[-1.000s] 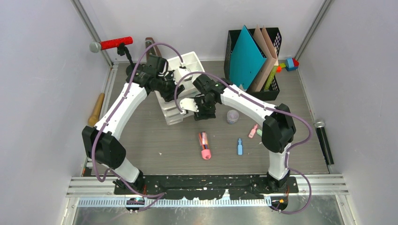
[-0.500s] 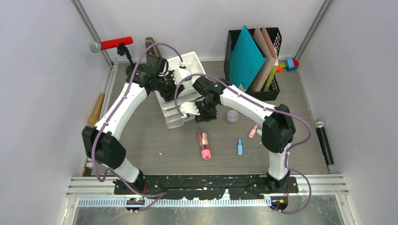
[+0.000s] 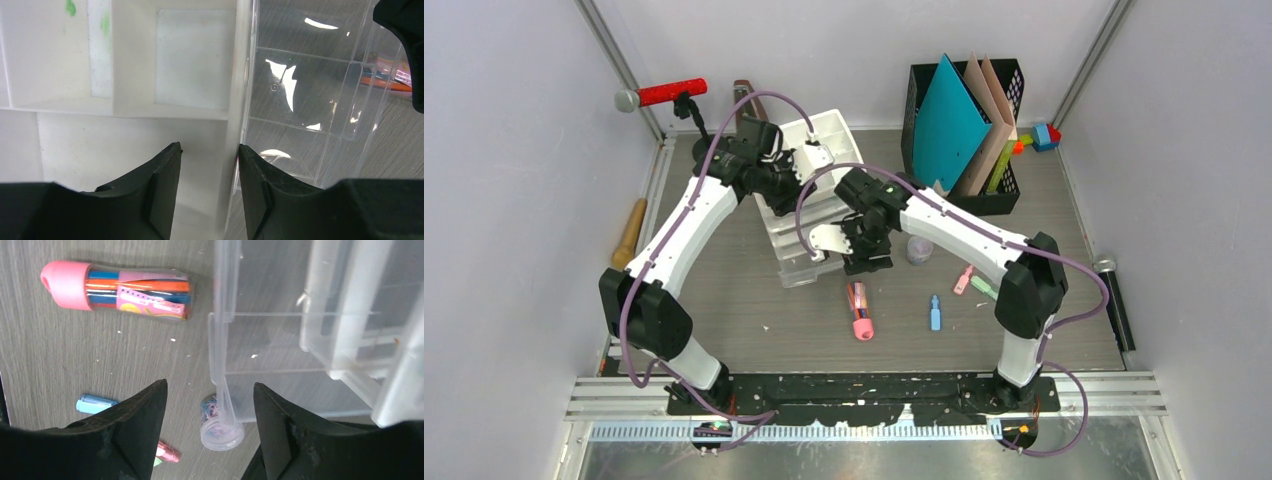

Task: Organize the desk
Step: Open the drawer in the storage box.

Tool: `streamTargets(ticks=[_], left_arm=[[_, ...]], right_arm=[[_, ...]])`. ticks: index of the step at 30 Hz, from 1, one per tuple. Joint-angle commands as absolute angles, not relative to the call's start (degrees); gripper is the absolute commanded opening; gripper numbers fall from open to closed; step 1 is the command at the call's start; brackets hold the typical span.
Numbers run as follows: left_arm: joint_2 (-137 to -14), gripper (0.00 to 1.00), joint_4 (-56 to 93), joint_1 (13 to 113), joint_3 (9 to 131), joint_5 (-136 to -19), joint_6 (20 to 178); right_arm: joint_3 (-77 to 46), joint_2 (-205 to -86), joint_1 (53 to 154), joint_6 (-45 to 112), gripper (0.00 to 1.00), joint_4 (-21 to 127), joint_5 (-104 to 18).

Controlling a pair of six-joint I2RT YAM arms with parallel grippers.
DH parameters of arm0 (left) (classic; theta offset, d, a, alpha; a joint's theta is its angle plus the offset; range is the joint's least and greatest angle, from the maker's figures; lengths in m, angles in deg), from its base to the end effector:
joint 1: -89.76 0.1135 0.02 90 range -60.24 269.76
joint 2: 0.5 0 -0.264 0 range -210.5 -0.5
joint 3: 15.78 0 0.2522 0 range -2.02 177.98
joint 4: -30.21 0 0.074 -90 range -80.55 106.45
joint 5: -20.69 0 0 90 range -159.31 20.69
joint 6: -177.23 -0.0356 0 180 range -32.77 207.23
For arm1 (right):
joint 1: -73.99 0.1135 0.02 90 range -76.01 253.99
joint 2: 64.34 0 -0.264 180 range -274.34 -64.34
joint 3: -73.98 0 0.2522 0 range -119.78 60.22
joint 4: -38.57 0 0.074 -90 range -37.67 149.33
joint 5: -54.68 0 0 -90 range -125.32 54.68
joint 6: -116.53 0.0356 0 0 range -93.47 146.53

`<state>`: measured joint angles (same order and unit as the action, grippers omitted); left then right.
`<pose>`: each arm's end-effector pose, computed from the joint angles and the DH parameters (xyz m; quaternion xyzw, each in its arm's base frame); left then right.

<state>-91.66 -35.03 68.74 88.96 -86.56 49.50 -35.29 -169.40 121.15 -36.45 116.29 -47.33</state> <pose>0.3112 -0.1309 0.3520 0.5010 0.7896 -0.0930 0.3418 0.2468 0.2771 0.2826 -0.8155 0.5512 0.0829 0.1555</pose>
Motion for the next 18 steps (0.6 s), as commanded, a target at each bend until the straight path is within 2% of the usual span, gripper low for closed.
streamTargets(ticks=[1,10,18], left_arm=[[-95.1,0.47,-40.7,70.4,87.2,-79.7,50.8],[-93.9,0.49,-39.1,70.4,87.0,-80.7,53.8],[-93.5,0.53,-38.1,70.4,86.8,-79.9,55.2]], right_arm=[[-37.4,-164.5,121.1,-29.2,0.72,110.3,-45.9],[-36.3,-158.5,117.1,-14.1,0.75,105.8,-47.7],[-22.3,-148.2,106.1,-7.5,0.75,103.9,-51.4]])
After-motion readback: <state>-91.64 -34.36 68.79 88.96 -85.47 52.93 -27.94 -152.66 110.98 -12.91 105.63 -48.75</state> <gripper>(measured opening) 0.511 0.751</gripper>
